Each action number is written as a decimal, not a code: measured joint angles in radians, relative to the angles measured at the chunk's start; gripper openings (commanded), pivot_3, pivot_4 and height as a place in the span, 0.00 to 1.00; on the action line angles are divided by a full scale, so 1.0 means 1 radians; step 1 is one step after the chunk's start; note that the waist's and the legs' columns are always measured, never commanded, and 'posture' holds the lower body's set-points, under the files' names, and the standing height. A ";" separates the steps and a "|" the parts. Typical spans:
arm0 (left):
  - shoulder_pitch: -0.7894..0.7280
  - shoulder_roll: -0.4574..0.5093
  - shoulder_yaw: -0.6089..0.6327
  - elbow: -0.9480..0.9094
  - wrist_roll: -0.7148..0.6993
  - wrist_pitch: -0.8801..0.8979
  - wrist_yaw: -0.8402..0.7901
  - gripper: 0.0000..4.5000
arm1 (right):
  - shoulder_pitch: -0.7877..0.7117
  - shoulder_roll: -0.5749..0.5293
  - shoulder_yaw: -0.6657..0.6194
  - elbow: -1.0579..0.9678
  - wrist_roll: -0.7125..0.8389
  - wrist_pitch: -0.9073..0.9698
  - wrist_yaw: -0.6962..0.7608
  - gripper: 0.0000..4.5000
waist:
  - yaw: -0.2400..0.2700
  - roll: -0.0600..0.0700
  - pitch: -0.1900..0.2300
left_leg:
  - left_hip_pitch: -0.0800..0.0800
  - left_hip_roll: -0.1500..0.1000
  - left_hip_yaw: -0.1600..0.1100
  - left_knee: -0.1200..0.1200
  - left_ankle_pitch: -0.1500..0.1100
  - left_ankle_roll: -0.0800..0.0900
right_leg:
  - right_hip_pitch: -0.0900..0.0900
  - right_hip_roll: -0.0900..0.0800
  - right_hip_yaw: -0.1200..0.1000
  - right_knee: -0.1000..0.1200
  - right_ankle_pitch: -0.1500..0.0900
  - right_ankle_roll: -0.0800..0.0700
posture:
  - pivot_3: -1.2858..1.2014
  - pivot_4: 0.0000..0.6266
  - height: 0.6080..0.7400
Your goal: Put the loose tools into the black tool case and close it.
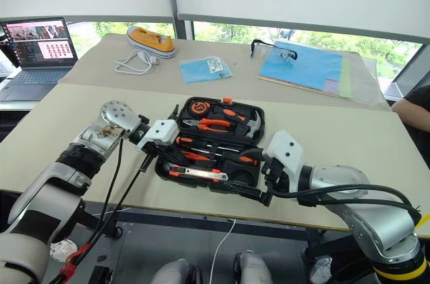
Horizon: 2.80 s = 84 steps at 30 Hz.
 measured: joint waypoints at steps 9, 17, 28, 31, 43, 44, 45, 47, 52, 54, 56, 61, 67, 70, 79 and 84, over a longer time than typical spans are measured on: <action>0.022 -0.021 0.037 0.023 0.062 -0.115 0.001 0.01 | 0.013 0.000 -0.005 -0.003 0.009 0.001 -0.006 1.00 | 0.001 0.000 -0.002 | 0.003 0.000 0.000 0.001 0.000 0.001 | 0.003 -0.002 0.001 0.000 0.001 0.002 | 0.52 0.24 0.84; 0.033 -0.053 0.052 0.069 0.127 -0.192 0.050 0.01 | 0.024 -0.001 -0.018 -0.007 0.011 0.001 -0.010 1.00 | 0.001 0.002 -0.008 | 0.004 0.000 -0.001 0.000 0.000 0.002 | 0.004 -0.002 0.000 0.000 0.001 0.002 | 0.52 0.24 0.84; 0.116 -0.017 0.135 -0.111 -0.043 0.166 -0.014 0.47 | 0.155 -0.054 -0.183 -0.014 0.042 0.017 -0.003 1.00 | 0.000 0.000 -0.007 | 0.000 0.000 -0.001 0.001 -0.001 0.004 | 0.002 -0.001 0.000 -0.001 0.000 0.003 | 0.52 0.24 0.84; 0.148 0.037 0.259 -0.302 -0.171 0.342 0.002 0.72 | 0.226 -0.089 -0.277 0.003 0.056 0.023 0.015 1.00 | -0.003 0.000 -0.007 | 0.001 0.000 -0.001 0.000 -0.001 0.004 | 0.002 -0.003 0.000 -0.001 0.000 0.003 | 0.52 0.24 0.84; 0.295 0.028 0.420 -0.648 -0.333 0.608 0.233 0.98 | -0.109 -0.102 -0.023 0.537 -0.248 -0.179 0.079 1.00 | -0.017 0.001 -0.006 | 0.009 0.001 -0.001 -0.001 0.000 0.002 | 0.009 -0.003 0.003 0.000 0.000 0.005 | 0.52 0.24 0.84; 0.298 0.033 0.420 -0.659 -0.337 0.619 0.234 0.98 | -0.148 -0.090 0.012 0.596 -0.279 -0.199 0.086 1.00 | -0.017 0.001 -0.006 | 0.009 0.001 -0.001 -0.001 0.000 0.001 | 0.009 -0.003 0.003 0.000 -0.001 0.004 | 0.52 0.24 0.84; 0.300 0.038 0.418 -0.666 -0.339 0.631 0.234 0.98 | -0.187 -0.073 0.047 0.657 -0.310 -0.222 0.092 1.00 | -0.019 0.001 -0.006 | 0.009 0.001 -0.001 -0.001 0.001 0.000 | 0.009 -0.003 0.003 0.000 -0.001 0.003 | 0.52 0.24 0.84; 0.303 0.049 0.415 -0.681 -0.347 0.647 0.228 0.98 | -0.260 -0.036 0.105 0.778 -0.372 -0.268 0.110 1.00 | -0.023 0.002 -0.006 | 0.008 0.001 -0.001 -0.002 0.001 0.000 | 0.007 -0.002 0.002 0.000 -0.001 0.003 | 0.52 0.24 0.84; 0.330 0.068 0.414 -0.714 -0.347 0.639 0.235 1.00 | -0.373 0.048 0.181 1.014 -0.480 -0.374 0.131 0.78 | -0.024 0.003 -0.005 | 0.004 0.000 0.000 -0.002 0.001 0.000 | 0.004 -0.003 0.001 0.000 -0.001 0.003 | 0.52 0.24 0.84; 0.347 0.072 0.413 -0.718 -0.345 0.637 0.240 1.00 | -0.390 0.067 0.191 1.052 -0.500 -0.398 0.147 0.60 | -0.024 0.003 -0.005 | 0.004 0.000 0.000 -0.002 0.001 0.000 | 0.004 -0.003 0.001 0.000 -0.002 0.003 | 0.52 0.24 0.84; 0.357 0.075 0.412 -0.721 -0.345 0.638 0.246 1.00 | -0.407 0.092 0.206 1.090 -0.519 -0.425 0.159 0.47 | -0.024 0.003 -0.005 | 0.004 0.001 0.001 -0.002 0.001 0.000 | 0.004 -0.003 0.001 0.001 -0.002 0.003 | 0.52 0.24 0.84; 0.362 0.097 0.406 -0.747 -0.337 0.629 0.245 1.00 | -0.435 0.130 0.217 1.170 -0.576 -0.512 0.167 0.09 | -0.026 0.004 -0.005 | 0.004 0.000 0.001 -0.001 0.001 -0.001 | 0.004 -0.003 0.001 0.002 -0.002 0.003 | 0.52 0.24 0.84; 0.439 0.139 0.340 -0.757 -0.264 0.512 0.186 1.00 | -0.412 0.107 0.173 1.071 -0.541 -0.498 0.244 0.00 | -0.026 0.007 -0.004 | 0.003 0.001 0.001 -0.001 0.002 -0.002 | 0.001 -0.003 0.001 0.003 -0.002 0.002 | 0.52 0.24 0.84; 0.436 0.148 0.338 -0.754 -0.258 0.488 0.170 1.00 | -0.356 0.078 0.137 0.866 -0.438 -0.395 0.323 0.00 | -0.024 0.007 -0.004 | 0.003 0.001 0.001 -0.001 0.002 -0.002 | 0.001 -0.004 0.001 0.003 -0.002 0.002 | 0.52 0.24 0.84; 0.419 0.137 0.326 -0.704 -0.242 0.447 0.150 1.00 | -0.123 0.041 0.246 0.304 -0.332 -0.171 0.311 0.00 | -0.023 0.007 -0.004 | 0.003 0.001 0.001 -0.001 0.002 -0.002 | 0.002 -0.005 0.002 0.003 -0.002 0.003 | 0.52 0.24 0.84; 0.409 0.119 0.319 -0.684 -0.235 0.441 0.149 1.00 | -0.120 0.048 0.249 0.305 -0.372 -0.153 0.243 0.09 | -0.021 0.007 -0.004 | 0.003 0.001 0.000 -0.001 0.002 -0.002 | 0.002 -0.004 0.002 0.003 -0.002 0.002 | 0.52 0.24 0.84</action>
